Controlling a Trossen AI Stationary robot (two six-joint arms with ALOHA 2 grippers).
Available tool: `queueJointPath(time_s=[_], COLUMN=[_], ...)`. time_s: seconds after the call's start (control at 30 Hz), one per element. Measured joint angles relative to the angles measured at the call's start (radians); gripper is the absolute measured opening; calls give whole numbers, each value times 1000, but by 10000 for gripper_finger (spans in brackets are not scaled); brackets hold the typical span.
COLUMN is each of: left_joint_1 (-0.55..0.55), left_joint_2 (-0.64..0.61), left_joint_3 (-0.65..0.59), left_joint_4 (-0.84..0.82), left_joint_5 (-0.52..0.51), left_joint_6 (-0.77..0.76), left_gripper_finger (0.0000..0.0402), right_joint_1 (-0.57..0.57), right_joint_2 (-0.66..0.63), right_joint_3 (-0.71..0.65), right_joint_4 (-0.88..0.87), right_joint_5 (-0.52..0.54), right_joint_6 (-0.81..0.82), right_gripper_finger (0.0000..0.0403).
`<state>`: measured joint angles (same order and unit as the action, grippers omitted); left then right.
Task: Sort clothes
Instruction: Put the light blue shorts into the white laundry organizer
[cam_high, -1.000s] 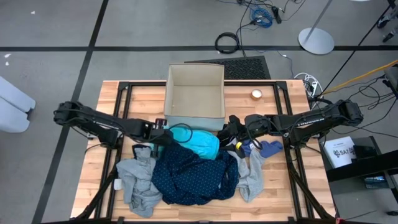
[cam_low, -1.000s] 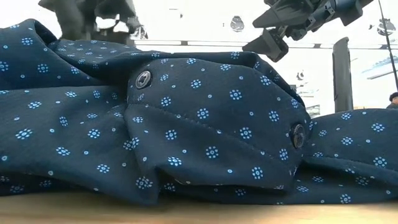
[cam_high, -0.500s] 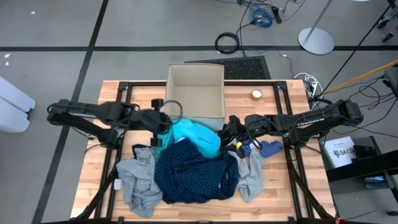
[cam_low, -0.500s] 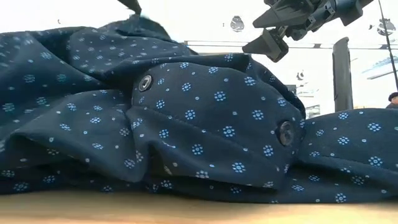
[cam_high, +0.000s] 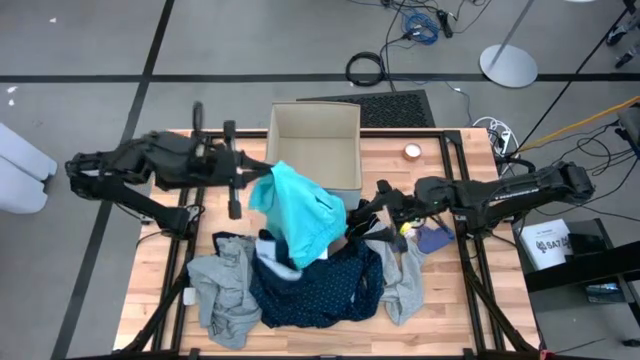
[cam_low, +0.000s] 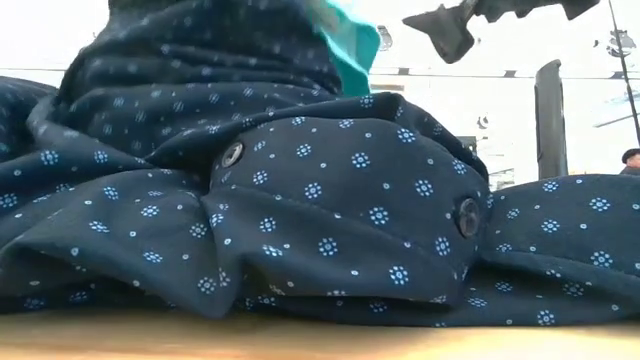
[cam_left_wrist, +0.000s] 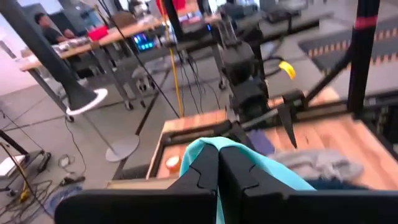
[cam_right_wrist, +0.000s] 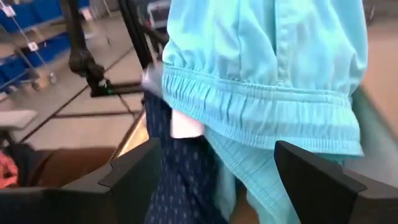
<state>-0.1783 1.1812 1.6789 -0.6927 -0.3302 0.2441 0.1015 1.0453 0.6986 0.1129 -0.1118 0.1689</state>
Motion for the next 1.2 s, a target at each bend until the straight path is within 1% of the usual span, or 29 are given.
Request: queueJointPath(time_s=[0.07, 0.13, 0.2, 0.3, 0.4, 0.47, 0.6, 0.67, 0.73, 0.87, 1.03, 1.2], left_joint_1=[0, 0, 0, 1, 1, 2, 2, 2, 2, 2, 2, 2], left_joint_2=[0, 0, 1, 7, 11, 14, 23, 29, 35, 50, 55, 56], left_joint_3=[15, 19, 19, 19, 19, 19, 19, 19, 19, 19, 19, 19], left_joint_4=[7, 8, 14, 28, 31, 33, 35, 36, 37, 35, 36, 35], left_joint_5=[0, -5, -10, -17, -30, -60, -79, -80, -80, -80, -79, -79], left_joint_6=[-2, -2, -14, -46, -72, -80, -81, -81, -81, -82, -82, -82], left_gripper_finger=[0, 0, 0, 0, 0, 0, 0, 0, 0, 0, 0, 0], right_joint_1=[29, 56, 81, 136, 211, 261, 342, 361, 370, 367, 359, 346], right_joint_2=[19, 57, 99, 157, 223, 263, 361, 412, 457, 549, 656, 753], right_joint_3=[1, 0, -2, -1, -1, -1, 0, 0, 0, 19, 139, 236], right_joint_4=[14, 43, 107, 227, 317, 396, 602, 708, 749, 784, 802, 783], right_joint_5=[75, 133, 161, 257, 401, 514, 735, 820, 854, 901, 998, 1008], right_joint_6=[-52, -136, -253, -451, -662, -782, -1013, -1113, -1177, -1249, -1345, -1417], right_gripper_finger=[304, 304, 304, 304, 304, 304, 302, 301, 301, 299, 299, 294])
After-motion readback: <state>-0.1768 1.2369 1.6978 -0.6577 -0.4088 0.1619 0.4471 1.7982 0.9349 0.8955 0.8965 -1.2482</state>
